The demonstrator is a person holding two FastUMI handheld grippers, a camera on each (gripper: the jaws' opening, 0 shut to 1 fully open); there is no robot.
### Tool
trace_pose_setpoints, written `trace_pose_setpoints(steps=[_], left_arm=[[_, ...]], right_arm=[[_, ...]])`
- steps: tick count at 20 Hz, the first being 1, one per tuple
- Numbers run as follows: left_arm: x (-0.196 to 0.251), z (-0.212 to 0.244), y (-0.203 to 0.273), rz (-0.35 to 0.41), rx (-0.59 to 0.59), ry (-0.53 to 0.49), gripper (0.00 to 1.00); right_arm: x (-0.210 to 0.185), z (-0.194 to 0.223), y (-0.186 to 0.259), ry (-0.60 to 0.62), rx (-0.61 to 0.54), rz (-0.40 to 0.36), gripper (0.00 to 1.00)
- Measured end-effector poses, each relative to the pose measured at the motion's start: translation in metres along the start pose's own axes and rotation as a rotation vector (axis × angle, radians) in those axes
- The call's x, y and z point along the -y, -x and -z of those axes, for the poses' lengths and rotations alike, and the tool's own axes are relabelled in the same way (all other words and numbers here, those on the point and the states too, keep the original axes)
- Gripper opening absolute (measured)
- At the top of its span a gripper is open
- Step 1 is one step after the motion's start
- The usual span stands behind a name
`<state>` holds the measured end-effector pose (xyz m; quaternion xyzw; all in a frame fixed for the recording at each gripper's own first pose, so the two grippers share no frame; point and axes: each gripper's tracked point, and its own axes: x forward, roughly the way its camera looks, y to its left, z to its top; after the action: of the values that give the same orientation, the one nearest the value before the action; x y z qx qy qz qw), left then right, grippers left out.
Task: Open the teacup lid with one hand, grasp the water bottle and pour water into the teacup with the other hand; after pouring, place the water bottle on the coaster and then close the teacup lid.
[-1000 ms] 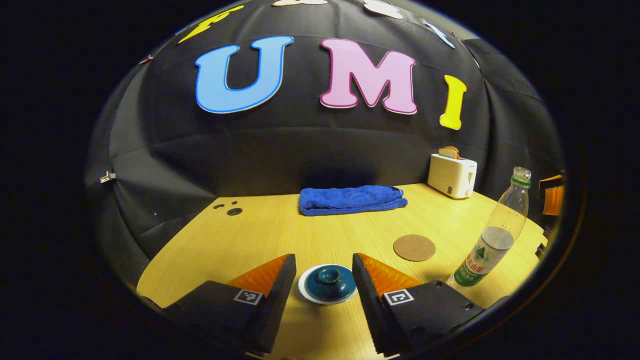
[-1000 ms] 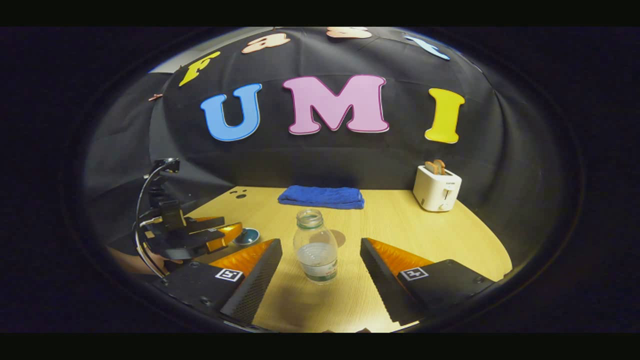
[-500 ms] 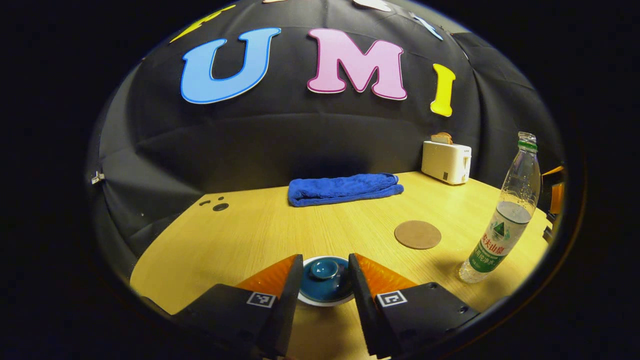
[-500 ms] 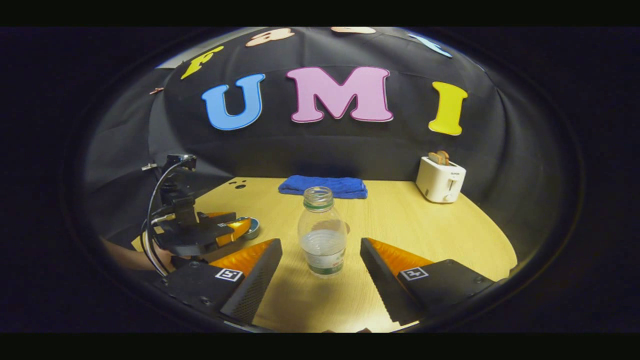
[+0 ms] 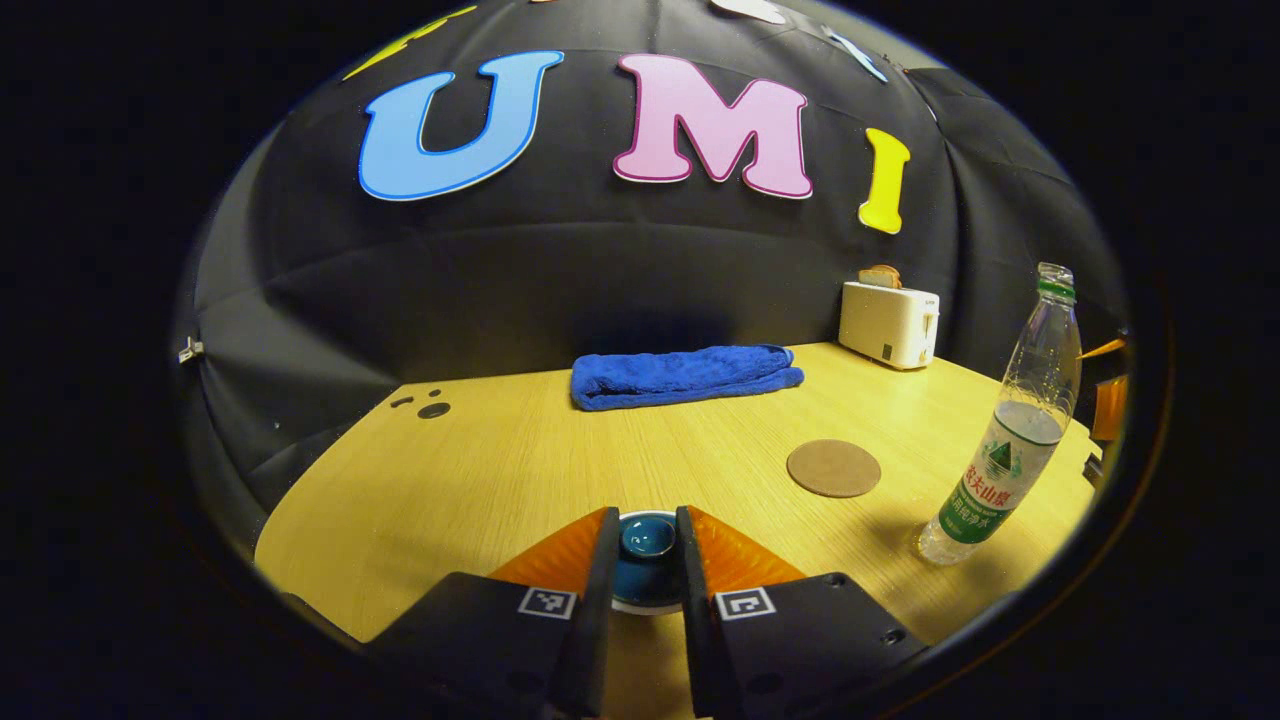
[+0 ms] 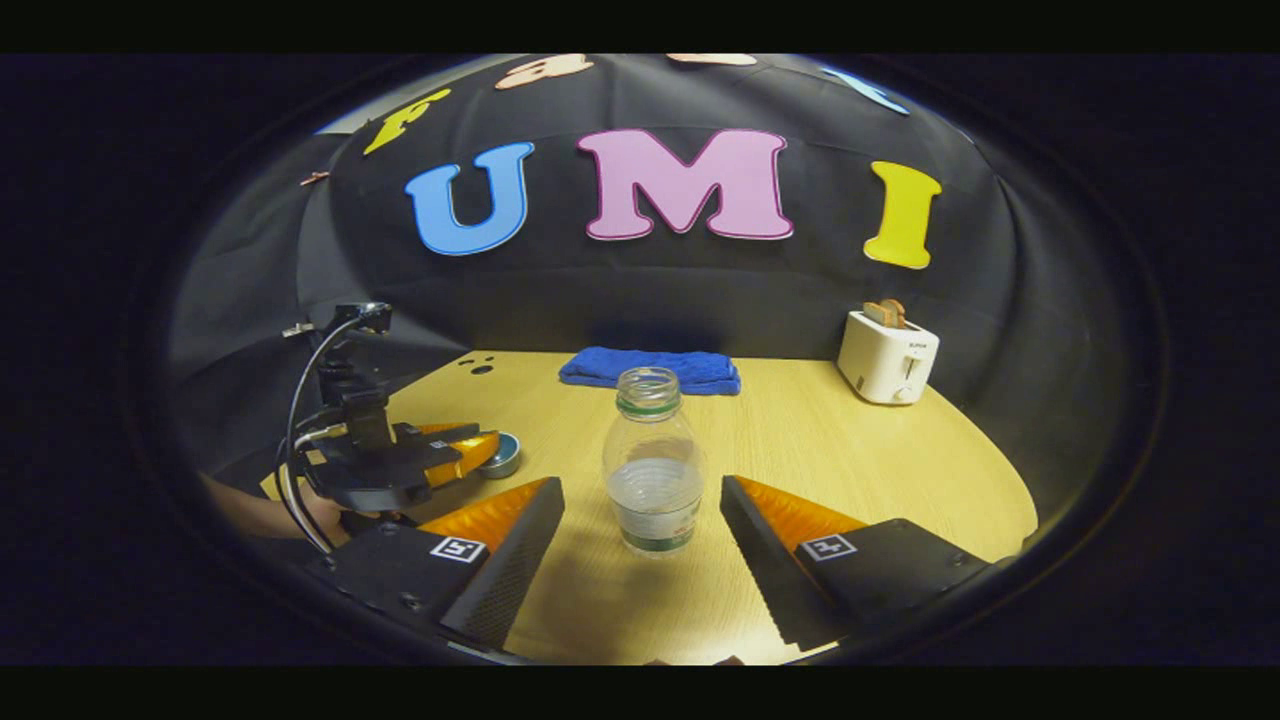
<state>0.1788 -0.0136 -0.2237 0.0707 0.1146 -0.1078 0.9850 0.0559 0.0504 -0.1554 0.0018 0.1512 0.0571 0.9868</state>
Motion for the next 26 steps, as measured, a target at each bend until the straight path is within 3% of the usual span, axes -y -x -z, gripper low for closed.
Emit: trace_pose_setpoints(steps=[3,15,16,26], left_arm=[[0.000,-0.001,0.000,0.000,-0.002,-0.018,0.29],[-0.008,-0.041,0.034,-0.009,0.059,-0.012,0.29],[-0.009,-0.042,0.039,-0.012,0.060,-0.013,0.25],[-0.023,-0.020,0.067,-0.043,0.006,0.048,0.29]], right_arm=[[0.001,0.001,-0.002,0.001,0.002,0.006,0.98],[0.005,0.011,-0.024,0.008,0.004,0.062,0.98],[0.005,0.013,-0.026,-0.004,0.003,0.063,0.98],[0.005,0.011,-0.065,-0.023,0.058,0.093,0.98]])
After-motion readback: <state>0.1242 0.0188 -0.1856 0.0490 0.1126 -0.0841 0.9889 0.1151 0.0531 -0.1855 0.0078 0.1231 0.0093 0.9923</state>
